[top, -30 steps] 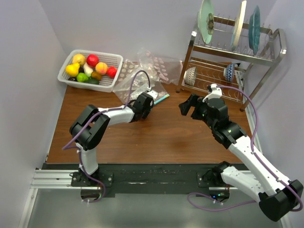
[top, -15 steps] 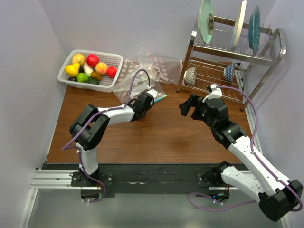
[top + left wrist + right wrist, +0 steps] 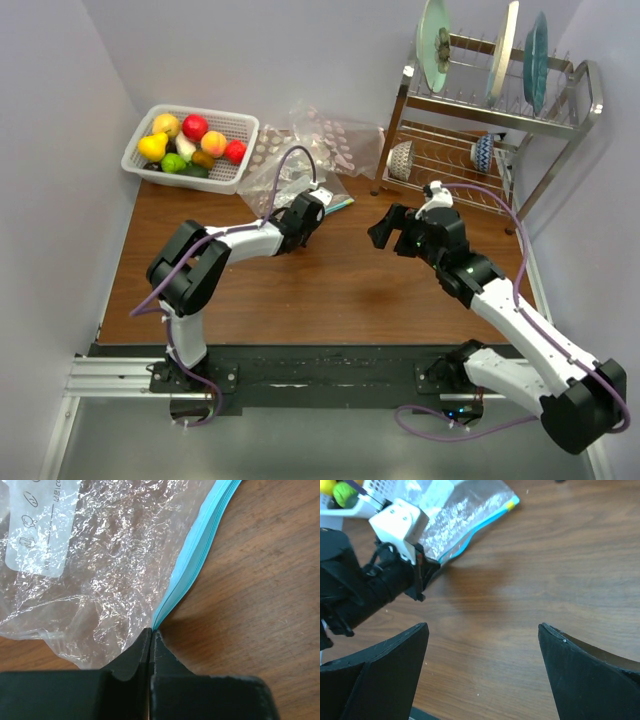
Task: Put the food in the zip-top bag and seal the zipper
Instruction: Pick up the zipper food storage bag at the center of the board.
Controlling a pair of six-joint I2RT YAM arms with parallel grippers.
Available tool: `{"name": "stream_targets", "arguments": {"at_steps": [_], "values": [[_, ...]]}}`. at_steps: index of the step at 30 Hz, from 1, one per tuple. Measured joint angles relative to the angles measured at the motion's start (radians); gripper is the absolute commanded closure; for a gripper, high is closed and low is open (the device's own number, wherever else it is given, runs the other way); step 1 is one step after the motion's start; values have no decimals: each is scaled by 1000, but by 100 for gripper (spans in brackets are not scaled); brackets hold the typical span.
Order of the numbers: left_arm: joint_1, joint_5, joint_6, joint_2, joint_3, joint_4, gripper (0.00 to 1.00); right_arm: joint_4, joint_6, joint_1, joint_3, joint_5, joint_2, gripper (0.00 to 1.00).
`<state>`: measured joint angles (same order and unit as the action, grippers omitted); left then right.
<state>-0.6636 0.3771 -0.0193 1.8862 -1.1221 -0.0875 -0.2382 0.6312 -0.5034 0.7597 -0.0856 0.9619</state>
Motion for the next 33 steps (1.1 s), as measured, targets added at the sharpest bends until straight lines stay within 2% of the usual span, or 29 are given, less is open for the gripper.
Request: {"name": "stream_targets", "arguments": {"at_steps": [5, 17, 25, 33], "values": [[0, -49, -27, -27, 0, -9, 100, 55, 45, 0, -23, 39, 62, 18], [0, -232, -141, -155, 0, -8, 100, 298, 160, 0, -64, 130, 292, 29], [0, -356, -206, -232, 3, -8, 100, 346, 161, -8, -23, 134, 411, 32], [0, -414, -232, -305, 5, -11, 100, 459, 182, -9, 7, 150, 544, 33]]}}
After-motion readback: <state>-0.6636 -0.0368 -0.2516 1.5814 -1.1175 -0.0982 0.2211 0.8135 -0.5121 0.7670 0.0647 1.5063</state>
